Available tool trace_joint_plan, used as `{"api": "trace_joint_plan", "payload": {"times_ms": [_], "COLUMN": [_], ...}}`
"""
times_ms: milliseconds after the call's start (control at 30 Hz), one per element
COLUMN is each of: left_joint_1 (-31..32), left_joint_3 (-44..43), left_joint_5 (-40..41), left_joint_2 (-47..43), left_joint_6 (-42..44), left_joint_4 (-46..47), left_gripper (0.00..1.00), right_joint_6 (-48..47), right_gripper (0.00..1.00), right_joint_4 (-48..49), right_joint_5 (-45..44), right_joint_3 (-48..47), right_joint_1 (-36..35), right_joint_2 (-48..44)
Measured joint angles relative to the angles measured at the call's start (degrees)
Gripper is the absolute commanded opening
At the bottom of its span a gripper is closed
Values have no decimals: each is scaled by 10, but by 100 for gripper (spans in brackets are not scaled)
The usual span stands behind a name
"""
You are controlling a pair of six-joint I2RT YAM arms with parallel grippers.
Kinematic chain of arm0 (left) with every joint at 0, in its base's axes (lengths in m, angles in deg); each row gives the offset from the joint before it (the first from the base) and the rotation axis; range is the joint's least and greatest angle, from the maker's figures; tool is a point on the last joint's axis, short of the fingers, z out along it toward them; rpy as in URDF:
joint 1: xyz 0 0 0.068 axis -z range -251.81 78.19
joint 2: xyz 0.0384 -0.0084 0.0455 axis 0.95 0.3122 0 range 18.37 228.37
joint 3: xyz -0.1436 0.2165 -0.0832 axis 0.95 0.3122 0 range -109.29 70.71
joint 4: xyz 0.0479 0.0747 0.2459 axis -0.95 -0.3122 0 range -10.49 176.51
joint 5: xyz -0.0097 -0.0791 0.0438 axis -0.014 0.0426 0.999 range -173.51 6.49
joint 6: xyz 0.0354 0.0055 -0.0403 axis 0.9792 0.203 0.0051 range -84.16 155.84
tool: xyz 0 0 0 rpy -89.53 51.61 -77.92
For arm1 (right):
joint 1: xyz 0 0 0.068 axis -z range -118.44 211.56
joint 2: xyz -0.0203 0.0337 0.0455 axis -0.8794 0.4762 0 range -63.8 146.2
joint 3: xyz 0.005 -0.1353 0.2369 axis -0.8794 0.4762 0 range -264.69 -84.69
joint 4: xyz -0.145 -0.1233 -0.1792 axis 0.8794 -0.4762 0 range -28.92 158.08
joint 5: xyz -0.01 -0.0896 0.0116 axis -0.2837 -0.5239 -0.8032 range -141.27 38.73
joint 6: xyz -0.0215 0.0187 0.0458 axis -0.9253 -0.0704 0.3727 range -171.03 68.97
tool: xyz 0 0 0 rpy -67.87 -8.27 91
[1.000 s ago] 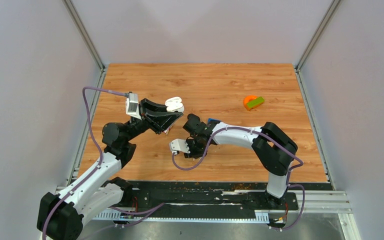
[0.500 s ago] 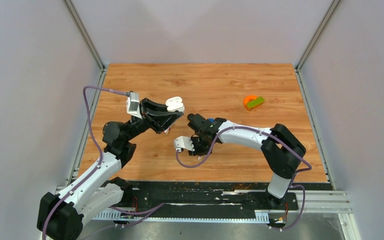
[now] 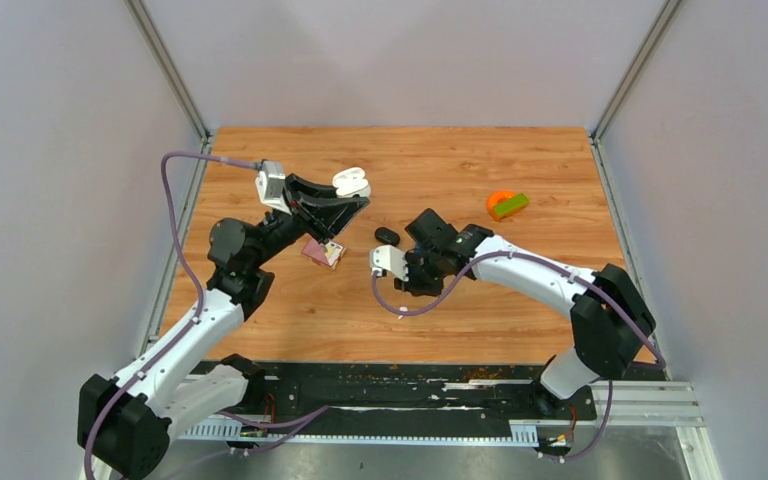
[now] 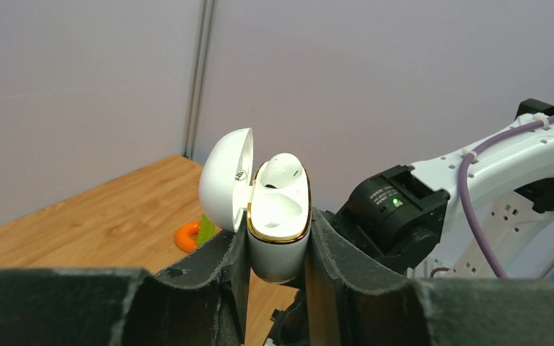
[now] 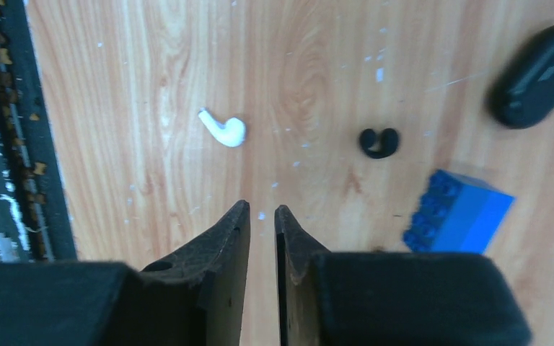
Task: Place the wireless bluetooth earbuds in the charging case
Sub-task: Pick up the earbud from the center of the board.
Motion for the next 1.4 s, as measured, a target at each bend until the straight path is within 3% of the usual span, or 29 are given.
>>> {"api": "trace_joint_plan", "payload": {"times_ms": [233,700,1067,1400], "left_joint_1": [0,0,0,0], "left_joint_3": [34,57,61,61], "left_joint_5": [23,29,26,22], "left_joint_2": [-42,-67,-72,-72], "left_joint_6": [4,8,9,9], "left_joint_4": [-23,-33,-37,-41], "left_gripper": [0,0,0,0], "right_joint_6": [97,97,198,247], "right_gripper": [27,32,36,35], "right_joint_4": [13,42,-50,-69], "right_joint_5": [28,24,49,59], "right_joint_3": [21,14,-76,-81], "right_joint_1": [-1,-14,-16,-16], "right_joint_2": [45,123,185,186]}}
